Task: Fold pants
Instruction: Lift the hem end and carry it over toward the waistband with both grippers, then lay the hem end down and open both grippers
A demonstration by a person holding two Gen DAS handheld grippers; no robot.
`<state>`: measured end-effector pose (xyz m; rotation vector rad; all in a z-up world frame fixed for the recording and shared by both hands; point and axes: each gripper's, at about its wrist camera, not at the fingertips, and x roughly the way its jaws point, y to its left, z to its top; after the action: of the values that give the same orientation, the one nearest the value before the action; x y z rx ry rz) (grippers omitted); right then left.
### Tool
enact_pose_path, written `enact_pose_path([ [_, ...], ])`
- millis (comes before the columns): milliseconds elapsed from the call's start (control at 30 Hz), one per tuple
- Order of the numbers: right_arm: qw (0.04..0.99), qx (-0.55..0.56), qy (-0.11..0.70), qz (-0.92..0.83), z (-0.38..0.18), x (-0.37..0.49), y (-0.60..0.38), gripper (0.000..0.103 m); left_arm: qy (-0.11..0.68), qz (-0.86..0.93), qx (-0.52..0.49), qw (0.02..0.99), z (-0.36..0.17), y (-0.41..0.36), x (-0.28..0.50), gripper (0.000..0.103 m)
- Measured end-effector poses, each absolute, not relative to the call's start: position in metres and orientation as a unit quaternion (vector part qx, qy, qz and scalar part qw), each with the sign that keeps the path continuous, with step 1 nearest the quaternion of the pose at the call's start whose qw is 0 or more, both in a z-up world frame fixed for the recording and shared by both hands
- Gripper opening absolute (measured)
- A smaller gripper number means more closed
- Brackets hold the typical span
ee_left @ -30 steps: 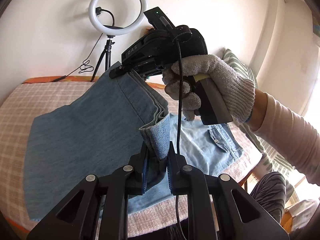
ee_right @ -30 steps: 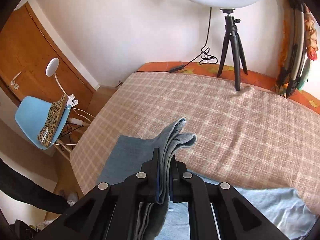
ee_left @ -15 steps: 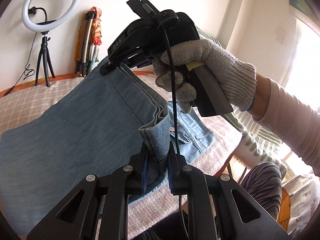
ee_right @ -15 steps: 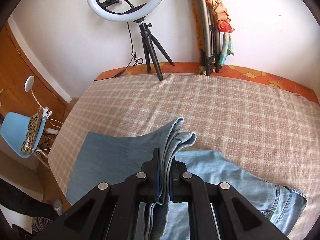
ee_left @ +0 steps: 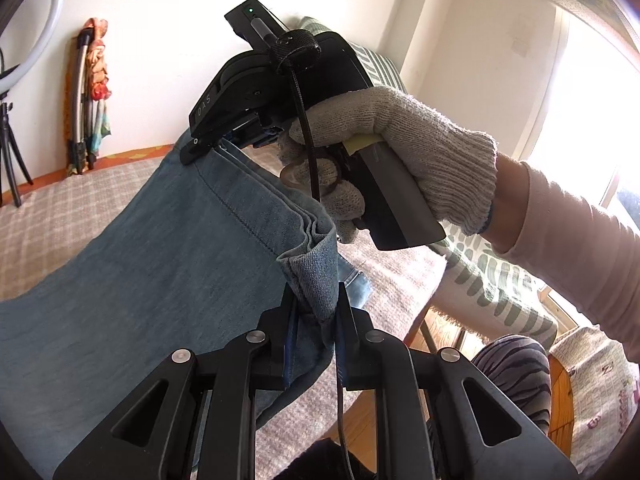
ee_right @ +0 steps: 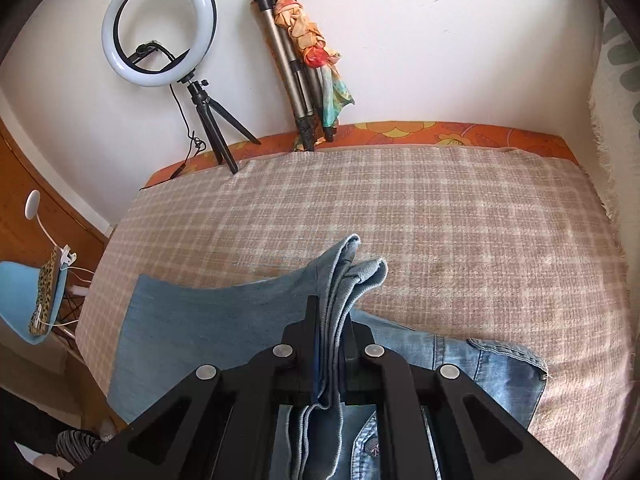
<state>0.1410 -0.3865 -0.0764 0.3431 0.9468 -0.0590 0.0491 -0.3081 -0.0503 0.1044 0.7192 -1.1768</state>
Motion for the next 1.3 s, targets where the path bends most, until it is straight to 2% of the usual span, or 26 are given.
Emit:
enact_pose_path([
  [500,0.858,0.178,0.479,-0.054,-0.128,0.123,-0.442,0.004,0.368,-0.556,0.085,0.741,-0.084,-0.357,0.048,0.014],
  [833,0.855,0.149,0.491,-0.073,-0.149,0.135,-0.447,0.005,0.389,-0.533,0.122,0.741,-0.087,-0.337,0.043,0.018],
  [933,0.856,0.121,0.494,-0.093,-0.148,0.135,-0.445,0.022,0.397,-0.519,0.117,0.748,-0.082,-0.315,0.048,0.018],
  [967,0.857,0.112,0.491,-0.105,-0.145,0.134,-0.446,0.032,0.398,-0.513,0.116,0.751,-0.079,-0.306,0.05,0.018],
  [1000,0.859,0.107,0.488,-0.112,-0.142,0.132,-0.447,0.035,0.397,-0.507,0.115,0.756,-0.077,-0.298,0.051,0.018],
  [1300,0.898,0.085,0.421,-0.1,-0.085,0.109,-0.417,0.038,0.368,-0.413,0.092,0.828,-0.047,-0.2,0.082,0.018],
])
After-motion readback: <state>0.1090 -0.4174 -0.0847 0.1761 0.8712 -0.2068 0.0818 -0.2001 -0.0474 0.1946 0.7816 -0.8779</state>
